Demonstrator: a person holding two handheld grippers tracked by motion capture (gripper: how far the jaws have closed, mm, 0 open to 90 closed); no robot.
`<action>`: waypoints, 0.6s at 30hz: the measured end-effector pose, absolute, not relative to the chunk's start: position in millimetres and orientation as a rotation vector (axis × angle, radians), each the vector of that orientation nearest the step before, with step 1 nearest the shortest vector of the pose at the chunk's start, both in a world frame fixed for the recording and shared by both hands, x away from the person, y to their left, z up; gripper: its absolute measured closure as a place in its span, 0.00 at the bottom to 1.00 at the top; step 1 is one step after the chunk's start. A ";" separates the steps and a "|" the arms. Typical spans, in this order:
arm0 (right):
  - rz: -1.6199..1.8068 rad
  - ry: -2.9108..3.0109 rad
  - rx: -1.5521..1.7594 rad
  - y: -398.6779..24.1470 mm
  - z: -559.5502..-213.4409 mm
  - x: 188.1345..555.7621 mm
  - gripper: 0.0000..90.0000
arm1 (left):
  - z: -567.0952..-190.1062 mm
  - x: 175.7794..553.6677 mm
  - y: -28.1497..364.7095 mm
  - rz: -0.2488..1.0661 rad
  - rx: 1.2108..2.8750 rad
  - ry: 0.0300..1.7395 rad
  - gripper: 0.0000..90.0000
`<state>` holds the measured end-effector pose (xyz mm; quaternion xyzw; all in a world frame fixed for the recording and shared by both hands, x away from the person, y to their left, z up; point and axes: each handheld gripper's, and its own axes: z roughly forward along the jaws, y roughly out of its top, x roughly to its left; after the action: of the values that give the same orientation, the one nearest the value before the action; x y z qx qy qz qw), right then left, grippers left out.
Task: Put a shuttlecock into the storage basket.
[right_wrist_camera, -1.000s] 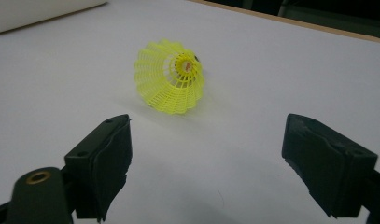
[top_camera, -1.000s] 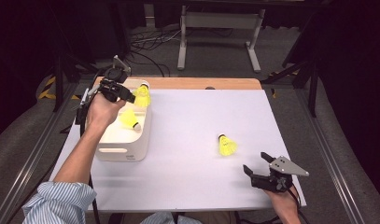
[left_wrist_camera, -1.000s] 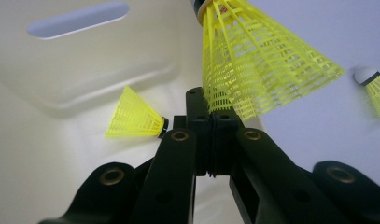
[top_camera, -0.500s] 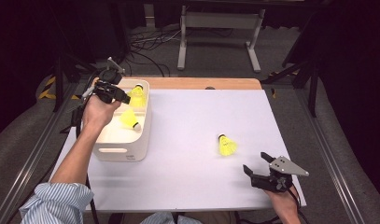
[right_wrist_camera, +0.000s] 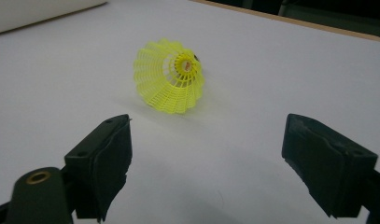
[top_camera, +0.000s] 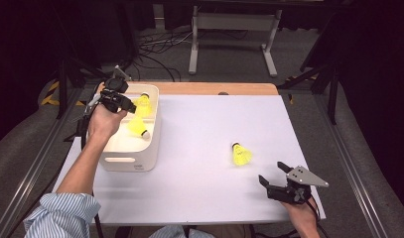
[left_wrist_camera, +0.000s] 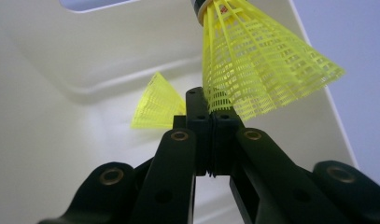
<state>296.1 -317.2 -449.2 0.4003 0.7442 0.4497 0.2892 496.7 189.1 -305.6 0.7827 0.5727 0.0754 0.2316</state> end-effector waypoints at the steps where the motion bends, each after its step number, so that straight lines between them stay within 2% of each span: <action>1: 1.200 1.986 1.069 -317.3 -449.3 296.1 0.18 | -306.5 497.2 189.3 0.209 2.153 1.575 0.99; 18: 1.202 1.986 1.069 -317.7 -449.3 296.1 0.18 | -328.9 507.2 184.7 0.204 2.186 1.614 0.99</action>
<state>296.1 -317.7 -449.3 0.4004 0.7441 0.4503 0.2886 507.2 184.7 -328.9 0.7848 0.5795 0.0732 0.2069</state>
